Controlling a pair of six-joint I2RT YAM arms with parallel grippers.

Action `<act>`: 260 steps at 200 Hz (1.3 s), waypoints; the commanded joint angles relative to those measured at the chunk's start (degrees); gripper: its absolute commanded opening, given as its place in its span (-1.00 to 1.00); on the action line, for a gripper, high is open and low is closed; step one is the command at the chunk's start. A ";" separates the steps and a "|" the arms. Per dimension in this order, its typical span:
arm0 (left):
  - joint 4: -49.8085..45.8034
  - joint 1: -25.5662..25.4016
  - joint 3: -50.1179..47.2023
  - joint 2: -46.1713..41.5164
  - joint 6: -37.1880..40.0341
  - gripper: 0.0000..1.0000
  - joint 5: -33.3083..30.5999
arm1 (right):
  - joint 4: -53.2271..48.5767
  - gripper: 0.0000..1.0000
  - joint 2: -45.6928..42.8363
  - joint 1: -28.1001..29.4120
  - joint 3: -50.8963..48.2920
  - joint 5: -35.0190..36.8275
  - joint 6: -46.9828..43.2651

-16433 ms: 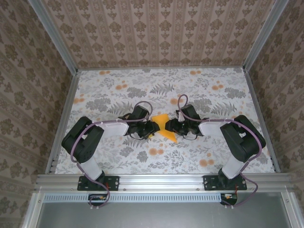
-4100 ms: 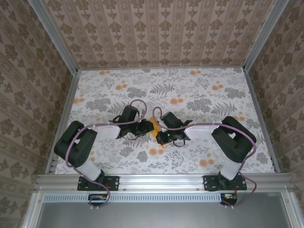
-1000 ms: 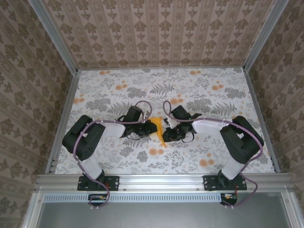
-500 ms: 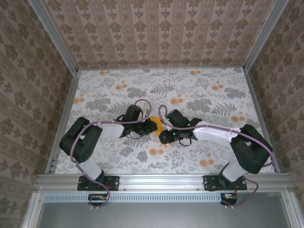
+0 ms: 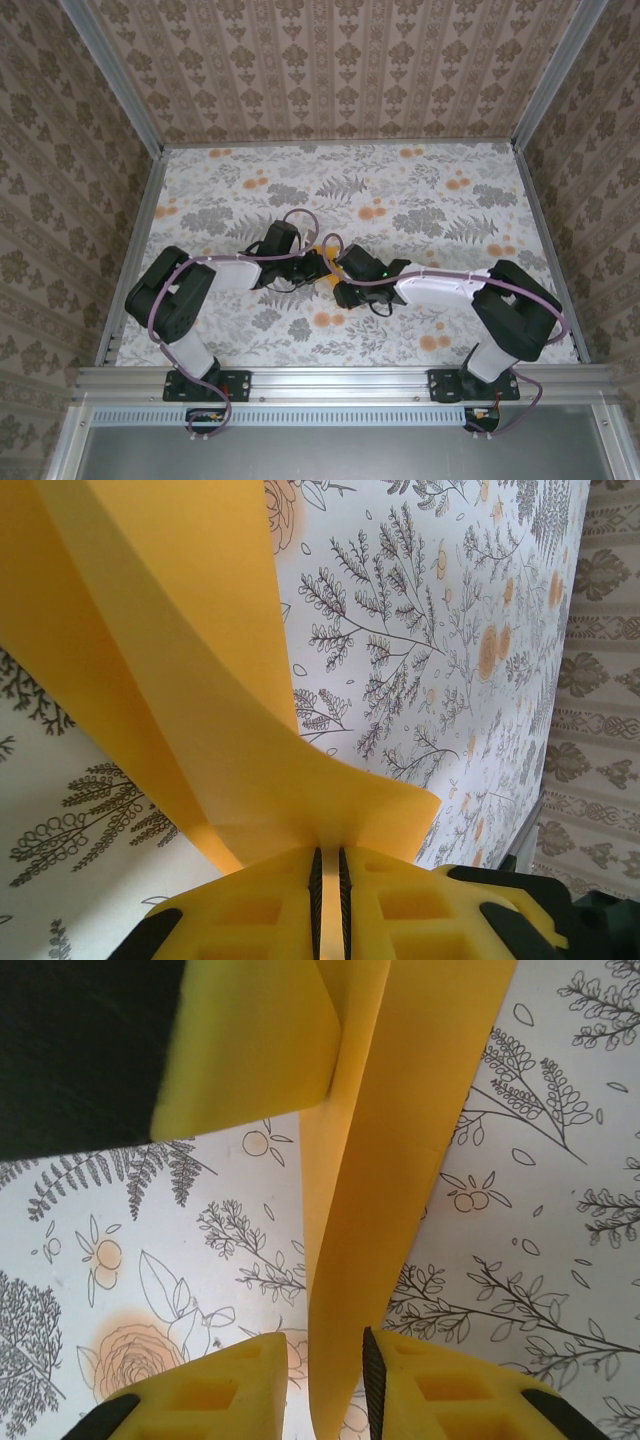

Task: Fold a paper plane with a square sheet of paper (pick it up from the middle)
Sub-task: Fold the wing for the fifth time at the center of the table.

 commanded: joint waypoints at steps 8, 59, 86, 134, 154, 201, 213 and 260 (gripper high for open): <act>-0.62 -0.18 0.73 0.30 -0.42 -0.67 1.05 | 1.97 -0.51 1.91 1.02 0.27 0.72 2.00; -0.64 -0.25 0.61 0.34 -0.43 -0.67 1.05 | 3.15 -0.76 3.37 1.07 -0.68 -1.32 3.31; -0.66 -0.27 0.29 0.30 -0.50 -0.67 1.06 | 5.59 -0.85 4.26 0.49 -2.07 -4.91 4.39; -0.19 -0.35 -0.40 0.31 -0.69 -0.66 1.32 | 11.14 -0.86 5.04 -2.10 -5.21 -11.72 7.30; -0.05 -0.36 -0.57 0.30 -0.62 -0.66 1.40 | 12.82 -0.87 5.47 -3.53 -6.30 -14.38 8.46; 0.21 -0.36 -0.42 0.63 -0.10 -0.66 1.66 | 14.87 -0.86 7.78 -6.69 -8.02 -20.16 10.70; 0.23 -0.33 -0.50 0.98 -0.14 -0.66 1.67 | 15.07 -0.86 8.36 -7.30 -8.22 -21.03 11.17; 0.92 -0.41 -1.07 2.12 -0.08 -0.68 1.66 | 13.19 -0.86 9.35 -8.67 -7.80 -21.33 12.32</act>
